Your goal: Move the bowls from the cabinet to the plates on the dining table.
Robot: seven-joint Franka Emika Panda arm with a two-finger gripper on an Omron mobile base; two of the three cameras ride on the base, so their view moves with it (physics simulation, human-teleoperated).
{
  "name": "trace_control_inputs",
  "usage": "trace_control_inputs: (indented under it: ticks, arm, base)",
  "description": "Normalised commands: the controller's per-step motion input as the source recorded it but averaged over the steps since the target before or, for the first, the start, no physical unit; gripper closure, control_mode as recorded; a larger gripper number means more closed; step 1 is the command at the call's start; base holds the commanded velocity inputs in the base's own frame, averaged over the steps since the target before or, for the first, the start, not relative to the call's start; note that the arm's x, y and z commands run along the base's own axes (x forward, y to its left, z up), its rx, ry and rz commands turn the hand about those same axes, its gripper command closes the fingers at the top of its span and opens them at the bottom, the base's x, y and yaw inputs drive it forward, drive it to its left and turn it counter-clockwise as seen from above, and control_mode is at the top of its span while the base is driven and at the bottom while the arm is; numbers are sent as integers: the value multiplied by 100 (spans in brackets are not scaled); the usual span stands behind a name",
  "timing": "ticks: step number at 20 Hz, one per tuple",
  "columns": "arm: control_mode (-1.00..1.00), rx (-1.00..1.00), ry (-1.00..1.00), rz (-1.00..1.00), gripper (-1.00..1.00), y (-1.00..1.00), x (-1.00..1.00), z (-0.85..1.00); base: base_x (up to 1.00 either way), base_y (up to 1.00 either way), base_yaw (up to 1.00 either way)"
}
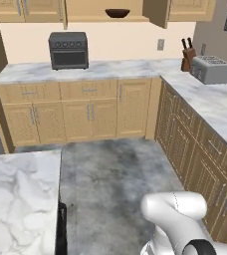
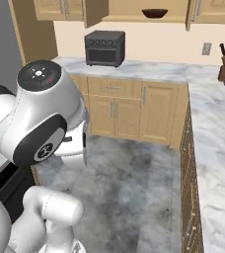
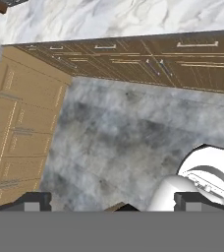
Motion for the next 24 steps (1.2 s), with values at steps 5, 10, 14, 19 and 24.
trace_control_inputs:
  ticks: [5,10,14,19,24]
  arm:
    - [100,0,0,0,-100,0,0,0]
    - [100,0,0,0,-100,0,0,0]
    - [100,0,0,0,-100,0,0,0]
    - [100,0,0,0,-100,0,0,0]
    - [100,0,0,0,-100,0,0,0]
  base:
    - [62,16,0]
    - [62,14,0]
    - [62,13,0]
    - [62,13,0]
    - [62,13,0]
